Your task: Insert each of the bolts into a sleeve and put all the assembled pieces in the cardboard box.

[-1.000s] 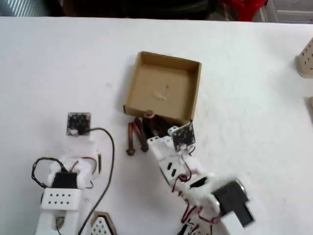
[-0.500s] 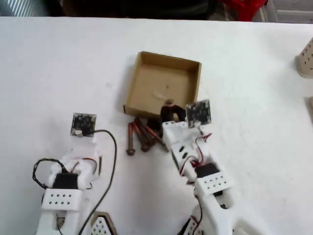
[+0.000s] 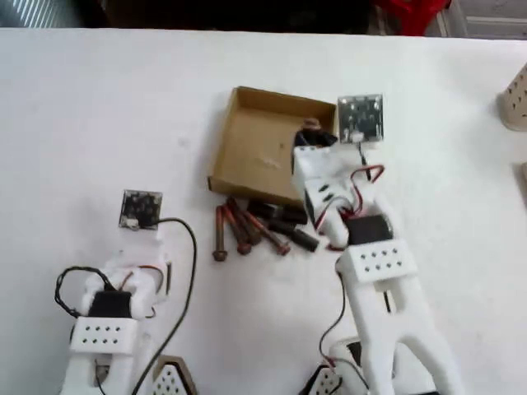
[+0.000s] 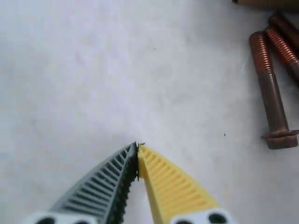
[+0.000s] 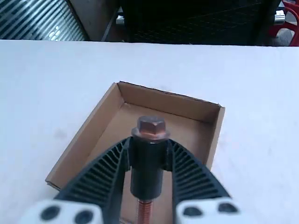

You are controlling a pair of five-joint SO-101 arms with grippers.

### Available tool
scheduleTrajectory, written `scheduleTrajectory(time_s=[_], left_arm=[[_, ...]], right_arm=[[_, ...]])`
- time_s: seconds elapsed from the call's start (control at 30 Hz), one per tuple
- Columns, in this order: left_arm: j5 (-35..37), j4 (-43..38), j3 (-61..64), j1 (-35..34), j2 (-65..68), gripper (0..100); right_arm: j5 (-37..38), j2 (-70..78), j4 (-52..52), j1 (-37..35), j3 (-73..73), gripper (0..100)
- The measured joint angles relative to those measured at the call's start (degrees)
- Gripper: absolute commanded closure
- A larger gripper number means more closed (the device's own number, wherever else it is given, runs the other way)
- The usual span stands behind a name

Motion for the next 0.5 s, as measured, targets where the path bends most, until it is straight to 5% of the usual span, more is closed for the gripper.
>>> scheduleTrajectory(time_s=[0.5], left_arm=[[0.00, 0.00, 0.00, 0.00, 0.00, 98]], right_arm=[[0.00, 36.31, 23.03, 0.97, -38.42, 98.1]])
